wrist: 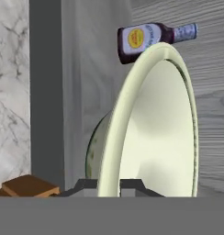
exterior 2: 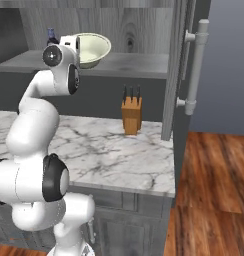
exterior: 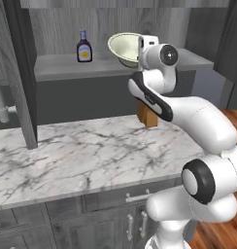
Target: Pick the mug and place it in the sink. Pick the bowl and place it in the open cabinet and then close the cabinet.
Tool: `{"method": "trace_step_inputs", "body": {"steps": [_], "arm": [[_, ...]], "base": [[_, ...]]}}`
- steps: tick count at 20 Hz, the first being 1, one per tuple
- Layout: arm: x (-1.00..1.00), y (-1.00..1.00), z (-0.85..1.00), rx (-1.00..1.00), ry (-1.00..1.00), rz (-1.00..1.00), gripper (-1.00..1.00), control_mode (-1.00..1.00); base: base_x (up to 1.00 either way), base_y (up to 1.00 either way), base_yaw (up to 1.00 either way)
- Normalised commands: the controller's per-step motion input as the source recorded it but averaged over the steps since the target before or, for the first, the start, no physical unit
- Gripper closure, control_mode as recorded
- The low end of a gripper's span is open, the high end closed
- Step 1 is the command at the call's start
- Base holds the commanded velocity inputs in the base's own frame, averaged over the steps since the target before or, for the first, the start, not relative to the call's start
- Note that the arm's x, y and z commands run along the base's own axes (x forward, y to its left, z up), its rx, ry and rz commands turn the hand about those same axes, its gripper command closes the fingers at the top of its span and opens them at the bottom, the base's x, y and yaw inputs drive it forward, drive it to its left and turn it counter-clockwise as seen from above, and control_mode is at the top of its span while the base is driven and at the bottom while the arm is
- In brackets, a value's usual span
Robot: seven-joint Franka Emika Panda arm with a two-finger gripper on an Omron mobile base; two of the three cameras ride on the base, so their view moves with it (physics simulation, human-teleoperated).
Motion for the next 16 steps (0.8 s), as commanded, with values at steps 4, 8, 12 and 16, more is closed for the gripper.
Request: {"method": "trace_step_inputs", "body": {"steps": [4,8,12,16], "arm": [[0.58,0.00,-0.01,0.00,0.03,0.00,1.00,-1.00],[0.55,0.00,-0.14,0.00,0.00,0.00,1.00,-1.00],[0.42,0.00,-0.16,0.00,0.00,0.00,1.00,-1.00],[0.19,0.00,-0.23,0.00,0.04,0.00,1.00,-1.00]], "base": [[0.00,0.00,0.00],[0.00,0.00,0.00],[0.00,0.00,0.00],[0.00,0.00,0.00]]}}
